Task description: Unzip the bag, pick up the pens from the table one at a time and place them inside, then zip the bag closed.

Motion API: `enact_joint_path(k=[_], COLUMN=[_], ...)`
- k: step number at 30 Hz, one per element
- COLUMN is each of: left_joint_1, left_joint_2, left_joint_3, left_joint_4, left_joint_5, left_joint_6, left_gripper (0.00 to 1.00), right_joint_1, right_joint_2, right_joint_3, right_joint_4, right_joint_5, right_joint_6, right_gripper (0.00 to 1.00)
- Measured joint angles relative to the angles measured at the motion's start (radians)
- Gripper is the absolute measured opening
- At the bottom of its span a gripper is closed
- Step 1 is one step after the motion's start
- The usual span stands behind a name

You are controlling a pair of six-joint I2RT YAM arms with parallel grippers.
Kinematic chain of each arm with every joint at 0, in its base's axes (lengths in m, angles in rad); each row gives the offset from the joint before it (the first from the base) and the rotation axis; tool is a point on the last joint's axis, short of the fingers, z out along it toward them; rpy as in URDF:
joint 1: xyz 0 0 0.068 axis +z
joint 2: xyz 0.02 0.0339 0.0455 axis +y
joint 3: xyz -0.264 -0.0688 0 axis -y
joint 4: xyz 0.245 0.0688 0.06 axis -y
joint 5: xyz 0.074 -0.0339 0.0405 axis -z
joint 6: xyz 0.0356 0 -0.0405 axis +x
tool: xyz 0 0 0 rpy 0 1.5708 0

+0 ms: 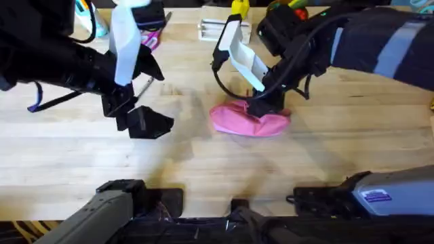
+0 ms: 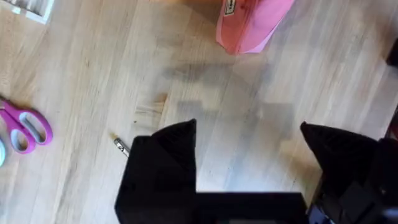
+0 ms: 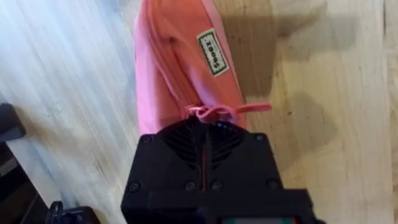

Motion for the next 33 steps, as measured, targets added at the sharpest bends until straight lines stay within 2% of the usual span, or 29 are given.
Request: enact_joint_path(k=[17, 20, 23, 26, 28, 33], left_joint_1=[0.000, 0.000, 0.000, 0.000, 0.000, 0.000], left_joint_2=[0.000, 0.000, 0.000, 0.000, 0.000, 0.000], left_joint_3=[0.000, 0.000, 0.000, 0.000, 0.000, 0.000], left_joint_4=[0.001, 0.000, 0.001, 0.000, 0.001, 0.000], left_joint_5=[0.000, 0.000, 0.000, 0.000, 0.000, 0.000], left_joint_6=[0.000, 0.000, 0.000, 0.000, 0.000, 0.000], left_gripper=[0.993, 0.993, 0.993, 0.994, 0.994, 0.993], right_joint_1=[-0.001, -0.001, -0.001, -0.009, -0.006, -0.005], right_joint_2=[-0.013, -0.013, -0.016, -0.019, -0.016, -0.016], right_joint_3=[-0.097, -0.098, -0.098, -0.099, -0.107, -0.108], right_joint_4=[0.090, 0.094, 0.105, 0.125, 0.126, 0.128], right_joint_5=[-0.041, -0.042, -0.042, -0.034, -0.035, -0.036], right_joint_6=[-0.003, -0.001, -0.003, -0.003, -0.005, -0.004], right_gripper=[0.031, 0.085, 0.470, 0.918, 0.990, 0.996])
